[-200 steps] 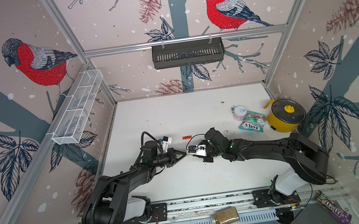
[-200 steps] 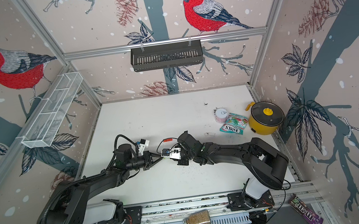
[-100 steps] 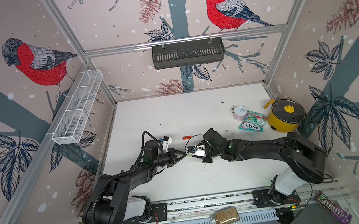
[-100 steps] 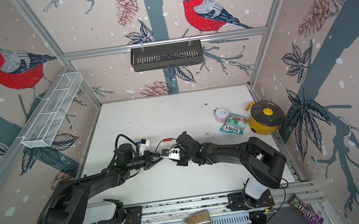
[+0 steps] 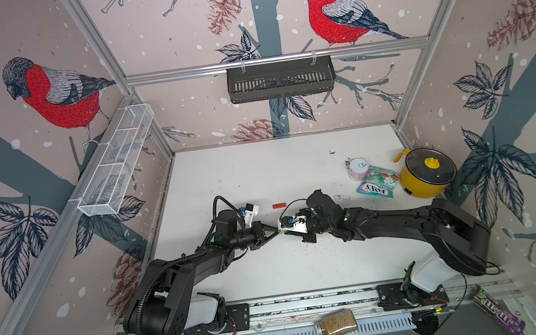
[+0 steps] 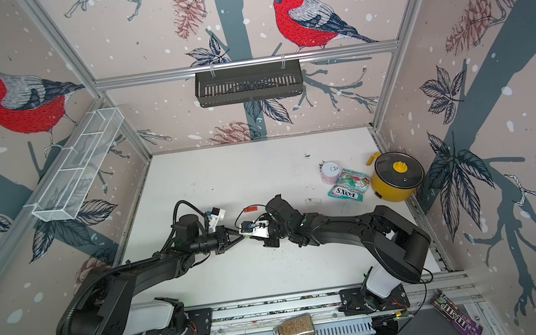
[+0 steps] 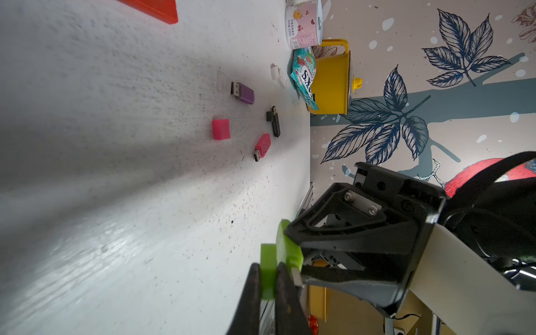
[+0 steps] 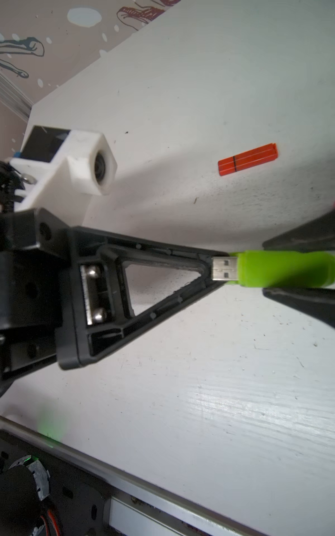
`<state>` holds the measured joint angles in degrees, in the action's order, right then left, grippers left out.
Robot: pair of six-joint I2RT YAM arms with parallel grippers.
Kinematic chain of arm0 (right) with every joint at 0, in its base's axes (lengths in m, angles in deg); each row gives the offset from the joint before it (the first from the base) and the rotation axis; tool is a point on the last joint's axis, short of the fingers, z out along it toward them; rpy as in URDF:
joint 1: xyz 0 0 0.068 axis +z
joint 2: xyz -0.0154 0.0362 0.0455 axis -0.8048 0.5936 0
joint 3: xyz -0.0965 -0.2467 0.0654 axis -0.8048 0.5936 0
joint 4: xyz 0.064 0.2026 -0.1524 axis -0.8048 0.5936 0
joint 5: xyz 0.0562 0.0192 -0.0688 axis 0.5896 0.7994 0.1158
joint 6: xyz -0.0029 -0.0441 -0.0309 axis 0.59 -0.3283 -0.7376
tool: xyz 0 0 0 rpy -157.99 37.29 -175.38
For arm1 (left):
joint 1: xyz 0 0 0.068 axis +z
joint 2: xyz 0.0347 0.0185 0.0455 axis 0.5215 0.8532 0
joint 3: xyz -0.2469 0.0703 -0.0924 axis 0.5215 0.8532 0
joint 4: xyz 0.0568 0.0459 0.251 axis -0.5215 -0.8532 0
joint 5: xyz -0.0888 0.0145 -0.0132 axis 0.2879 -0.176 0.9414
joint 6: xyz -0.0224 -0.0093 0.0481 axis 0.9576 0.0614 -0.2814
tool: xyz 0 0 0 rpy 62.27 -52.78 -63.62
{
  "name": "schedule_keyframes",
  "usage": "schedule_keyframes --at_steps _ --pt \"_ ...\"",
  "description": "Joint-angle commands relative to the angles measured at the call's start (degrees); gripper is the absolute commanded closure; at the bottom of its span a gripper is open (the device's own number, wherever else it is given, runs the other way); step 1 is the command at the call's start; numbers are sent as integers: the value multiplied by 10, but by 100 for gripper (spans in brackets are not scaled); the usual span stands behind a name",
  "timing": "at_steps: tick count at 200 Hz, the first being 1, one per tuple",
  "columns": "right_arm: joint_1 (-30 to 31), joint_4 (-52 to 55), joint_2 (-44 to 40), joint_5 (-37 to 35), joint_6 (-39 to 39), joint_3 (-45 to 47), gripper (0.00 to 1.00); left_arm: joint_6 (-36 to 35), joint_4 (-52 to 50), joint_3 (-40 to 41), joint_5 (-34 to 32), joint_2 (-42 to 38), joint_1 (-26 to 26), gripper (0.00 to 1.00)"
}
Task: Close the usb drive cover
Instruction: Close the cover of the USB drive.
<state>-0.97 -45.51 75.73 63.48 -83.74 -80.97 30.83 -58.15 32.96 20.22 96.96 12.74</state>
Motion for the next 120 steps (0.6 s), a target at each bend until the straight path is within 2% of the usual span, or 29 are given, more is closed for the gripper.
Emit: schedule_keyframes --at_steps 1,55,120 --pt "0 -11 4 0 2 -6 86 -7 2 -3 3 -10 -2 99" --pt "-9 -17 -33 -20 13 36 85 -18 -25 -8 -8 -30 -2 99" --pt "-2 -18 -27 -28 17 35 85 -14 -21 -9 -6 -32 -2 99"
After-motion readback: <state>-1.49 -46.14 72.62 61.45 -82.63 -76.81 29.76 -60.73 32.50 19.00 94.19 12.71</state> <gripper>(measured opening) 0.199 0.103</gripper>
